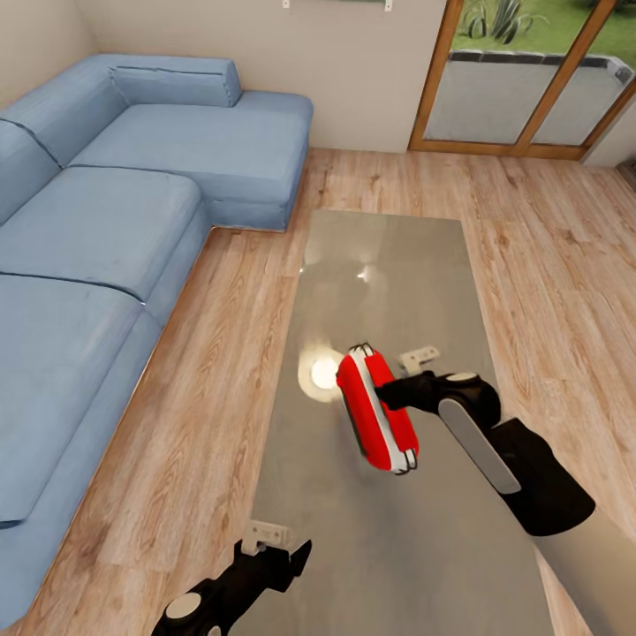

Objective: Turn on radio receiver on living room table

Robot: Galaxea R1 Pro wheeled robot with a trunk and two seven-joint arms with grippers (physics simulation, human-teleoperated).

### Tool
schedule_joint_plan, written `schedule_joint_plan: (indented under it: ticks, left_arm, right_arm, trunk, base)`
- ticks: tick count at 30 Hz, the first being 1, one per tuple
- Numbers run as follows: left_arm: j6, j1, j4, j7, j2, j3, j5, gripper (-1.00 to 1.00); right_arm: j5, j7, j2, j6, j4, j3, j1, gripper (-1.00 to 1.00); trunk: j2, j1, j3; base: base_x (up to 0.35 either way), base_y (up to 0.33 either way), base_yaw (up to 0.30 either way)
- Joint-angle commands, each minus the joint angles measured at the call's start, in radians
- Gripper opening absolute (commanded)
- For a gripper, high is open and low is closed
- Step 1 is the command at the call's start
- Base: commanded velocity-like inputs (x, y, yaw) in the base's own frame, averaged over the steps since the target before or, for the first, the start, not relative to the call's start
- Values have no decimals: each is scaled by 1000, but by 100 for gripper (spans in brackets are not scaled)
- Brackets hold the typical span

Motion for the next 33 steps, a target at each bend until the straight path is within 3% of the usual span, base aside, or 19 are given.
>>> schedule_joint_plan:
  ticks: [1, 4, 10, 17, 24, 30, 33]
  left_arm:
    - [1, 0, -1, 0, 0, 0, 1, 100]
    - [3, 0, -3, 0, -1, -1, 5, 100]
    - [5, 0, -4, 0, -1, -1, 7, 100]
    - [5, 0, -4, 0, -1, 1, 8, 100]
    - [5, 0, -2, 0, 0, 2, 8, 100]
    - [5, 0, -2, 0, 2, 5, 9, 100]
    - [5, 0, -2, 0, 1, 5, 9, 100]
  right_arm:
    - [0, 7, -5, 0, 0, 0, 2, -100]
    - [0, 26, -23, 0, -1, 4, 20, -100]
    - [6, 35, -33, 0, -1, 8, 82, -100]
    - [11, 40, -106, -27, 1, 25, 144, -100]
    - [12, 40, -115, -96, 2, 32, 150, -100]
    - [17, 32, -114, -107, 4, 32, 158, -100]
    - [117, 9, -113, -108, 9, 34, 158, -100]
  trunk:
    - [0, 0, 0]
    - [0, 0, 0]
    - [0, 0, 0]
    - [0, 0, 0]
    - [0, 0, 0]
    - [0, 0, 0]
    - [0, 0, 0]
  base:
    - [0, 0, 0]
    - [0, 0, 0]
    - [0, 0, 0]
    - [0, 0, 0]
    - [0, 0, 0]
    - [0, 0, 0]
    - [0, 0, 0]
